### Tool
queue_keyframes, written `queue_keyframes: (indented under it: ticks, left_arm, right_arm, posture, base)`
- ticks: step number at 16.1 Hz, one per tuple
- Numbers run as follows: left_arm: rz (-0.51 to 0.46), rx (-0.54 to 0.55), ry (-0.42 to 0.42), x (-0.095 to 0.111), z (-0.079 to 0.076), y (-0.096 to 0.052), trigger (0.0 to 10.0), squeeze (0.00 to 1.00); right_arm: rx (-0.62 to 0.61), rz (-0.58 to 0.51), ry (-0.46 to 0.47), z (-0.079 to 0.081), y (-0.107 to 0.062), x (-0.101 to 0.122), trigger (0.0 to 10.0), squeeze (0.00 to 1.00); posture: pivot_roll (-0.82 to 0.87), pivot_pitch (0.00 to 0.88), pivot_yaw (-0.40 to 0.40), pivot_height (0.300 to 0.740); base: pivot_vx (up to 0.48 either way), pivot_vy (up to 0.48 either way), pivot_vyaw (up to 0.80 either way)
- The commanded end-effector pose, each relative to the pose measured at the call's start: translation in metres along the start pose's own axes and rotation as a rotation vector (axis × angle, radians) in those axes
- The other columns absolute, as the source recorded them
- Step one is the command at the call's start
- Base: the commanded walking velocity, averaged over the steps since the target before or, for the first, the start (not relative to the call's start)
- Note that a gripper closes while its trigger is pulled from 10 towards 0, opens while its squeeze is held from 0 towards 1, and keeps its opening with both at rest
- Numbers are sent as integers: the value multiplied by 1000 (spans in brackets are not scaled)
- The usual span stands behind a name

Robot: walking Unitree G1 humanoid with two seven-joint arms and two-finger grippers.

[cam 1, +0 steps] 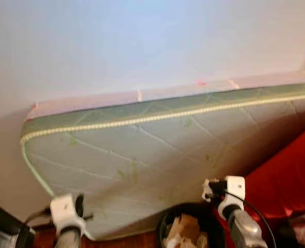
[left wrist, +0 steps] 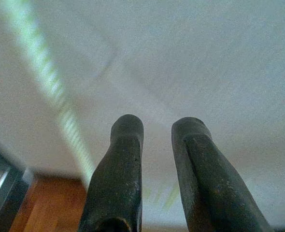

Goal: Clean up the room

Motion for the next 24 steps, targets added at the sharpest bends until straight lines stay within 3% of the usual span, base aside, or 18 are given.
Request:
queue_keyframes:
  ticks: [1, 8, 10, 13, 15, 19, 24]
  left_arm:
    - [-31, -2, 15, 5, 1, -1, 10000, 0]
    - [-82, -166, 125, 21, -12, -6, 10000, 0]
    - [-82, -224, 199, 21, -14, -9, 10000, 0]
    - [-96, -247, 219, 27, -16, -11, 10000, 0]
    - [-93, -256, 229, 26, -20, -13, 10000, 0]
    - [-89, -238, 215, 28, -20, -14, 10000, 0]
    - [-88, -224, 216, 29, -17, -12, 10000, 0]
  right_arm:
    - [-21, -32, -4, -5, -1, 6, 10000, 0]
    - [-16, -103, -39, -8, -4, 15, 10000, 0]
    - [66, -93, -133, 1, -3, 16, 10000, 0]
    - [87, -78, -174, 0, -4, 15, 10000, 0]
    - [67, -25, -202, -5, -9, 2, 10000, 0]
    - [31, -43, -149, -8, -11, -1, 10000, 0]
    - [11, -39, -156, -11, -13, -2, 10000, 0]
  posture:
    - [131, 0, -42, 740]
    - [127, 0, -23, 740]
    - [122, 0, -13, 740]
    - [131, 0, -22, 740]
    - [129, 0, -25, 740]
    - [123, 0, -29, 740]
    - [117, 0, -30, 740]
  base:
    - [0, 0, 0]
    - [0, 0, 0]
    - [0, 0, 0]
    - [0, 0, 0]
    - [0, 0, 0]
    - [0, 0, 0]
    - [0, 0, 0]
Point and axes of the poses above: a point about 5 cm out from each wrist's last joint towards the gripper, its own y axis pointing out of the wrist towards the gripper, its own x axis along the axis of the wrist's last joint, z = x × y, the point moved 4 cm from there along y, pointing out of the wrist towards the gripper, and after that the axes turned 3 degrees about y, right-handed, at the moved point
